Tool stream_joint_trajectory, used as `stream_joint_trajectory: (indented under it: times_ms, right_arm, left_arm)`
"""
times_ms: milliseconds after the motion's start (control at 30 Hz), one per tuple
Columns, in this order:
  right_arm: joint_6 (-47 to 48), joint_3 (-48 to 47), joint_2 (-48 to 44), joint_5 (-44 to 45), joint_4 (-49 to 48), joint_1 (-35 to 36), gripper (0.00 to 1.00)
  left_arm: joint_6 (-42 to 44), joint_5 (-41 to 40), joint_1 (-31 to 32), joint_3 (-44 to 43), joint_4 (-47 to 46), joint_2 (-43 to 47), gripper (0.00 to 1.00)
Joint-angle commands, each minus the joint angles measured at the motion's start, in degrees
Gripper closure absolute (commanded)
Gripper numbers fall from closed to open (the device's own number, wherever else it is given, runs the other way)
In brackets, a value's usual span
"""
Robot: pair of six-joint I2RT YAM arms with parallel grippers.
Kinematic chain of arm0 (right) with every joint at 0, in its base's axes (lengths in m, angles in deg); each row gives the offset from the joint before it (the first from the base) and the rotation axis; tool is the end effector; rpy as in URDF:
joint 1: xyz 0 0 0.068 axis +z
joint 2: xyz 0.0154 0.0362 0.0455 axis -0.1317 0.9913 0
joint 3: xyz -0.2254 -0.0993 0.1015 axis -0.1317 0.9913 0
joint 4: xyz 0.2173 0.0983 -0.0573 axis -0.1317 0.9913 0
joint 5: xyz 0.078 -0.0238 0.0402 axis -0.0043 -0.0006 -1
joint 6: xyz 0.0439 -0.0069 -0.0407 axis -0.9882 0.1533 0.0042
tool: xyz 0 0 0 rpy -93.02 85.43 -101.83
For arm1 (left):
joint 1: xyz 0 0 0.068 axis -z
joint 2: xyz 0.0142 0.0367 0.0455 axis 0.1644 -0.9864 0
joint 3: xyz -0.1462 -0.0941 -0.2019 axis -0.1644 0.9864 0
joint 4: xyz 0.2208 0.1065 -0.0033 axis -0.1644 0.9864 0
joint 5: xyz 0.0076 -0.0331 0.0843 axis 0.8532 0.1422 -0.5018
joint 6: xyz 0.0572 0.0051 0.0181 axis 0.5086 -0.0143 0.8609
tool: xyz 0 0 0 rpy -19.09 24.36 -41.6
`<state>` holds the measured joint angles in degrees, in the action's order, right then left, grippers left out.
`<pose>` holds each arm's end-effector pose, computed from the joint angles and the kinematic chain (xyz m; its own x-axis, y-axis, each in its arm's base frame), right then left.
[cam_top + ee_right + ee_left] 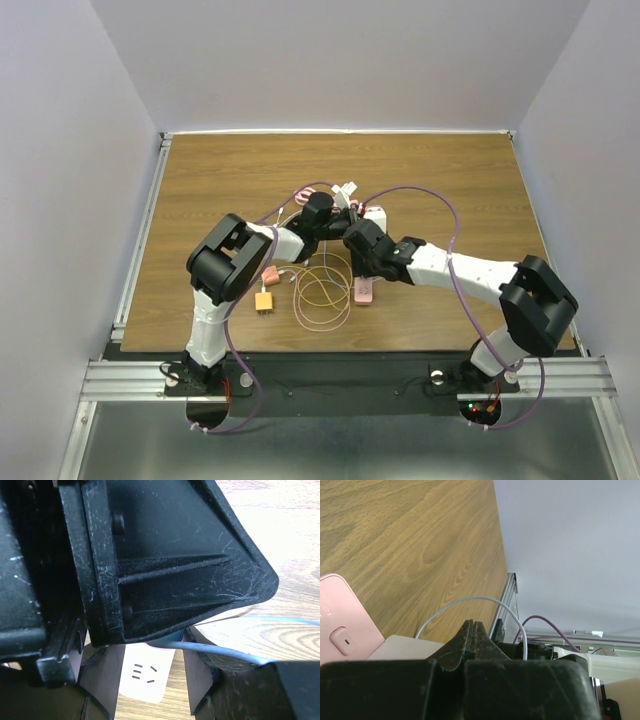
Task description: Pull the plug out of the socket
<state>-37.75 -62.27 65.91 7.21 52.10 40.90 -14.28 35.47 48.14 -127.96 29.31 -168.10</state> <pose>0.2154 0.2163 0.2039 -0.7544 -0.0938 -0.6497 -0.1481 0.9885 0.0292 0.3083 -0.2845 0.1720 -0.9088 -0.1061 -0.4036 0.3812 0.1824 -0.9063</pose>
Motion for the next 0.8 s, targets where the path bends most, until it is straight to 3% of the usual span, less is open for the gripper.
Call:
stream_joint_trajectory:
  times_ms: [0,133,767]
  right_arm:
    - [-4.6,4.3,-1.2,1.5,-1.6,-1.6,0.82]
    - [-5.4,6.2,-4.3,3.0,-1.3,-1.7,0.99]
    - [-0.1,1.2,-20.5,8.3,6.4,-1.7,1.00]
  left_arm:
    - [4.0,3.2,0.5,3.2,5.3,-1.9,1.00]
    - [4.9,3.3,0.4,4.2,5.4,-2.2,1.00]
    - [3.7,0.1,3.3,17.8,-2.2,-1.4,1.00]
